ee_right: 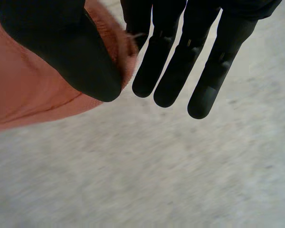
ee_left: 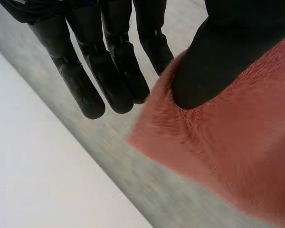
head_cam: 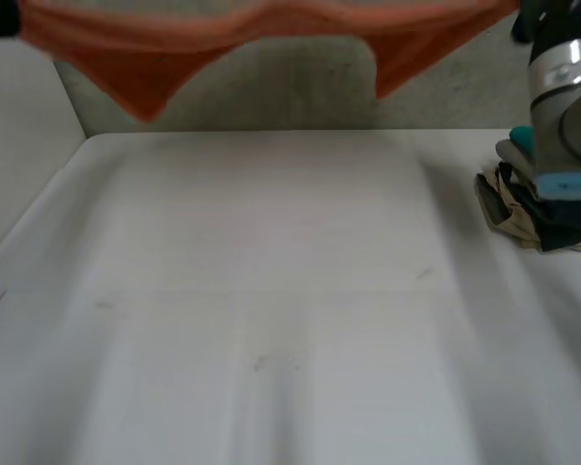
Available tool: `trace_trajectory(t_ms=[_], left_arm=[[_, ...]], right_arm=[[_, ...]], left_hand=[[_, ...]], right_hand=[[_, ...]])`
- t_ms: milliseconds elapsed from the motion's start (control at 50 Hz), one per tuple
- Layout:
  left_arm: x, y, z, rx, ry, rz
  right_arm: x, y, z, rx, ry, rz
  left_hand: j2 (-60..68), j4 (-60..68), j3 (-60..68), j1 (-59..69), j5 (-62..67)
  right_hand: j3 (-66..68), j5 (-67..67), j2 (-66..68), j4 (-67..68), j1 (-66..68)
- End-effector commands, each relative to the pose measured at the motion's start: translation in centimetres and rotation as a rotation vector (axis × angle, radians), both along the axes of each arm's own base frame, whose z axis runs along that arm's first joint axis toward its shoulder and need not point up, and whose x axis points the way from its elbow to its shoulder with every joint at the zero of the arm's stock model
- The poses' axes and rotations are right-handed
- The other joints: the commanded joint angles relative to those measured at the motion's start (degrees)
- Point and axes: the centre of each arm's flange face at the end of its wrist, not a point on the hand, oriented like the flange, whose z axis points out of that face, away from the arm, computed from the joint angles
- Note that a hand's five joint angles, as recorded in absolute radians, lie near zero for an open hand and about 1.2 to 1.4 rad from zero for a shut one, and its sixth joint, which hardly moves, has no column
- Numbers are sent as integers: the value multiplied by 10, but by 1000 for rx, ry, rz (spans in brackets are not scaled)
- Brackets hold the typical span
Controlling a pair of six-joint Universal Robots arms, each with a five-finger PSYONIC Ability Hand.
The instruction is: Fold the laundry.
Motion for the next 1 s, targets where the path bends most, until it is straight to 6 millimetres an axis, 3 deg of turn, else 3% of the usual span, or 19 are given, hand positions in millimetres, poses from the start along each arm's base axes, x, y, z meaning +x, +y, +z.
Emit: trace_trajectory(t_ms=[20,120,140,200,280,400,480,500,580,620,700,780,860,940,1000], left_arm=[[-1,2,-59,179,-45,-37],[-4,12,-121,359,-99,-69],[-6,18,-142,421,-132,-80],[-8,36,-179,543,-196,-96],[-4,62,-202,665,-257,-93],[17,106,-202,846,-311,-52],[33,153,-188,1004,-387,-49],[36,175,-180,1061,-439,-74],[38,219,-163,1176,-561,-189],[38,226,-156,1174,-589,-235],[40,215,-148,1071,-629,-249],[39,182,-151,997,-617,-200],[30,143,-153,920,-568,-133],[17,89,-150,788,-517,-42],[10,65,-151,728,-499,-12]], right_arm=[[13,4,-66,251,91,42],[14,8,-114,406,160,49],[12,10,-130,461,189,43],[8,17,-156,567,255,28],[-6,32,-179,720,328,9],[-34,65,-174,930,386,-22],[-58,107,-156,1096,440,-36],[-68,127,-151,1164,494,-40],[-85,167,-146,1240,708,-4],[-87,172,-146,1202,788,14],[-82,163,-151,1140,789,15],[-74,135,-158,1093,702,-19],[-65,101,-158,1014,586,-53],[-48,58,-154,859,458,-61],[-38,39,-155,790,406,-64]], left_hand=[[114,110,113,137,127],[114,110,113,137,127],[114,110,113,137,127],[114,110,113,137,127],[114,110,113,137,127],[114,110,113,137,127],[114,110,113,137,127],[114,110,113,137,127],[114,110,113,137,127],[114,110,113,137,127],[114,110,113,137,127],[114,110,113,137,127],[114,110,113,137,127],[114,110,113,137,127],[114,110,113,137,127]], right_hand=[[118,118,125,114,165],[118,118,125,114,165],[118,118,125,114,165],[118,118,125,114,165],[118,118,125,114,165],[118,118,125,114,165],[118,118,125,114,165],[118,118,125,114,165],[118,118,125,114,165],[118,118,125,114,165],[118,118,125,114,165],[118,118,125,114,165],[118,118,125,114,165],[118,118,125,114,165],[118,118,125,114,165]])
